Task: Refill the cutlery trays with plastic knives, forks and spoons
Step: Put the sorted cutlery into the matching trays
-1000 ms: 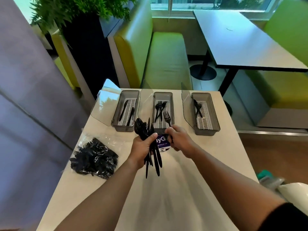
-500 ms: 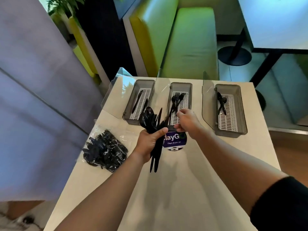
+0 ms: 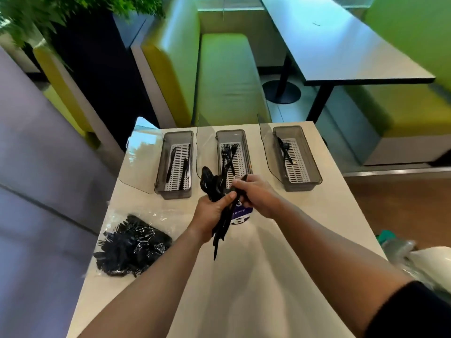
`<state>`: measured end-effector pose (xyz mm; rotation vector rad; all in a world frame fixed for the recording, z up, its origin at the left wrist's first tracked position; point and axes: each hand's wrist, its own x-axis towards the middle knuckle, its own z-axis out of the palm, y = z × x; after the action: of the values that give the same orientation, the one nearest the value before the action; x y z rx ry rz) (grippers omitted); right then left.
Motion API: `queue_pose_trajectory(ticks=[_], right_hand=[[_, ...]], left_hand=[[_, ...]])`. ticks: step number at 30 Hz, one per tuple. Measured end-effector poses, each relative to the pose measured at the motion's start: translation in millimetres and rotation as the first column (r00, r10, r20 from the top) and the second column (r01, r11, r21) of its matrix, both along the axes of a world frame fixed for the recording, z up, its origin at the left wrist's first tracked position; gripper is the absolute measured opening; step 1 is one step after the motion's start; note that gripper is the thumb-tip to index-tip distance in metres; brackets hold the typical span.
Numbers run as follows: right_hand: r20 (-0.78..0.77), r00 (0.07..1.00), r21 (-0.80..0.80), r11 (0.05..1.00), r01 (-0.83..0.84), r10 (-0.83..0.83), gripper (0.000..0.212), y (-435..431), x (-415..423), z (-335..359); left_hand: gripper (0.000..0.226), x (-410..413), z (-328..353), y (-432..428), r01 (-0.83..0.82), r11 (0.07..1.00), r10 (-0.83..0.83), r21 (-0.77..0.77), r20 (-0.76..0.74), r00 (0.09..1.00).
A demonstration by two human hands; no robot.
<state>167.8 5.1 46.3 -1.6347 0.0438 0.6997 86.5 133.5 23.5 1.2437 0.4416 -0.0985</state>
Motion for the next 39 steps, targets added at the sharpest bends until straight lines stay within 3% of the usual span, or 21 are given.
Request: queue_pose_trajectory(ticks=[2,4,6,8,13,16,20,26,30,33,35,39], right_hand=[[-0.009,0.979,-0.003,0.979,0.202,-0.202,0.017,6.0,-3.6,8.0],[-0.085,0.923,0.128,0.914,0.384,-0.376,0.018,9.8,-5.0,19.3],[-0.106,0.895,0.202,0.871,0.447,-0.434,0.02,11.7,-5.8,28.9],[-0.091,0.909,0.195,0.888,0.417,-0.407,0.021,13.6,-6.8,32.0],[0.101,0.982,-0.023,0.986,0.162,-0.159,0.028,24.1,-25.0,33.7],[0.113,0.992,-0.024,0.998,0.062,-0.058,0.024,27.3,-33.9,30.9],[0.117,0.987,0.018,0.994,0.107,-0.108,0.016,27.4,-28.8,26.1],[0.171,0.931,-0.002,0.945,0.328,-0.323,0.014,16.3,0.6,26.6],[0.139,0.88,0.065,0.89,0.45,-0.455,0.013,12.9,33.9,28.1],[0.178,0.864,0.096,0.882,0.462,-0.472,0.022,27.2,56.7,40.4],[0.184,0.867,0.157,0.885,0.439,-0.463,0.014,44.9,67.2,53.2],[0.064,0.94,0.211,0.925,0.316,-0.336,0.011,96.9,73.3,70.4]], left_hand=[[0.015,-8.1,1.4,3.0,0.038,0.999,-0.038,0.01,-0.022,0.999],[0.014,-15.1,0.4,8.6,0.068,0.997,-0.07,-0.04,-0.053,0.996],[0.019,-20.3,1.7,16.0,0.098,0.986,-0.109,-0.133,-0.081,0.991],[0.025,-23.5,5.2,21.9,0.145,0.972,-0.162,-0.187,-0.077,0.984],[0.024,-27.9,10.1,32.2,0.209,0.956,-0.22,-0.205,-0.032,0.975],[0.024,-25.6,11.6,33.4,0.247,0.948,-0.255,-0.2,-0.015,0.967],[0.026,-22.0,11.6,28.2,0.258,0.952,-0.267,-0.165,-0.032,0.963],[0.025,-11.2,11.2,18.0,0.266,0.96,-0.269,-0.086,-0.028,0.963],[0.023,-9.5,9.8,26.7,0.255,0.965,-0.257,-0.065,-0.015,0.966],[0.025,-12.8,9.1,42.9,0.21,0.974,-0.211,-0.09,-0.004,0.977],[0.026,-17.3,10.8,54.8,0.168,0.98,-0.169,-0.102,0.001,0.986],[0.031,-30.0,12.5,82.6,0.103,0.989,-0.102,-0.106,0.014,0.995]])
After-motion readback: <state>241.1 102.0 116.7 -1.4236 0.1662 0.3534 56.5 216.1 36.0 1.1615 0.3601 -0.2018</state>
